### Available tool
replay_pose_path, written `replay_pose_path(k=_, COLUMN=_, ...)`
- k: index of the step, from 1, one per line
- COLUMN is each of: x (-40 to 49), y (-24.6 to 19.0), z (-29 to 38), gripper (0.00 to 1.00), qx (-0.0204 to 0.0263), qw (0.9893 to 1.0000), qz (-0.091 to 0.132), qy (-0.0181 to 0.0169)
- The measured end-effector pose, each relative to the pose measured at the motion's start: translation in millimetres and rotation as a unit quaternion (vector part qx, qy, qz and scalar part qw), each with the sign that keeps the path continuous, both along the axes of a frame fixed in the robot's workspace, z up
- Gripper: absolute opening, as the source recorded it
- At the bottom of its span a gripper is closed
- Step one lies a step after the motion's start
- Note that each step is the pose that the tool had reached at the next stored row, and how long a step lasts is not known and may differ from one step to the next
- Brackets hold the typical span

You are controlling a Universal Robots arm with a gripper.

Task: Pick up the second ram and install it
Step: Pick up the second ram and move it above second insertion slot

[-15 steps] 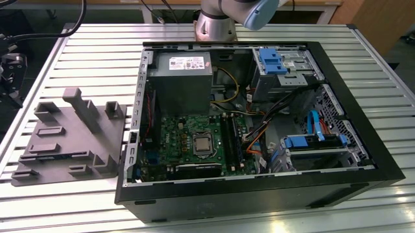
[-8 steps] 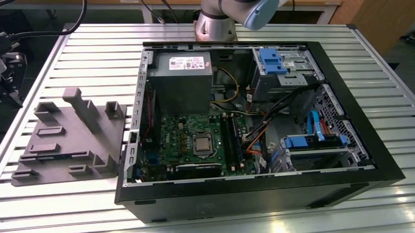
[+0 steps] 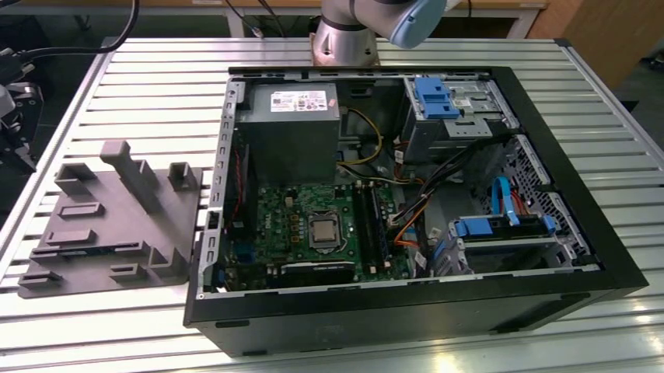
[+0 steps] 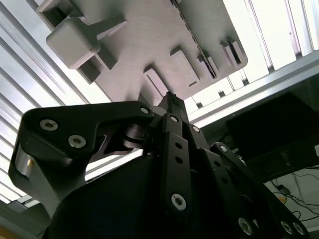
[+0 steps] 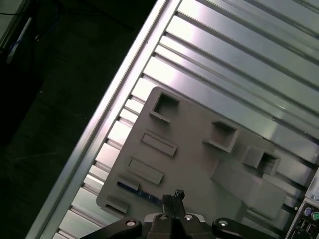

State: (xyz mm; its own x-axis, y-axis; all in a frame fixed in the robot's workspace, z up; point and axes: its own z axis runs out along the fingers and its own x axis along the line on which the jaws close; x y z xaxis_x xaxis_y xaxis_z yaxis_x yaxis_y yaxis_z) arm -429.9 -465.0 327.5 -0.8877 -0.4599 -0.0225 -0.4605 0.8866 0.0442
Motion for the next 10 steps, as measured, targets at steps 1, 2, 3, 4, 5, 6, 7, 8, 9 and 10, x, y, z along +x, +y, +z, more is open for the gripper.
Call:
replay_pose_path(k=1, x=0.0, y=0.0, z=0.0, gripper=0.11, qx=0.0000, qw=1.0000, qz=0.003, qy=0.0000)
replay_pose_path(k=2, x=0.0, y=0.0, z=0.0, gripper=0.11, qx=0.0000, qw=1.0000, qz=0.007, qy=0.0000)
replay_pose_path(k=3, x=0.0, y=0.0, z=0.0, gripper=0.11, qx=0.0000, qw=0.9999, qz=0.011, qy=0.0000)
replay_pose_path(k=4, x=0.0, y=0.0, z=0.0, gripper=0.11, qx=0.0000, qw=0.9999, qz=0.014, qy=0.0000)
replay_pose_path(k=5, x=0.0, y=0.0, z=0.0, gripper=0.11, qx=0.0000, qw=0.9998, qz=0.017, qy=0.0000)
replay_pose_path(k=6, x=-0.1, y=0.0, z=-0.1, gripper=0.11, qx=0.0000, qw=0.9998, qz=0.021, qy=0.0000)
replay_pose_path(k=7, x=-0.1, y=0.0, z=0.0, gripper=0.11, qx=0.0000, qw=0.9997, qz=0.024, qy=0.0000)
replay_pose_path(k=8, x=-0.1, y=0.0, z=-0.1, gripper=0.11, qx=0.0000, qw=0.9996, qz=0.028, qy=0.0000)
replay_pose_path(k=9, x=-0.1, y=0.0, z=-0.1, gripper=0.11, qx=0.0000, qw=0.9995, qz=0.032, qy=0.0000)
replay_pose_path(k=10, x=-0.1, y=0.0, z=-0.1, gripper=0.11, qx=0.0000, qw=0.9994, qz=0.035, qy=0.0000)
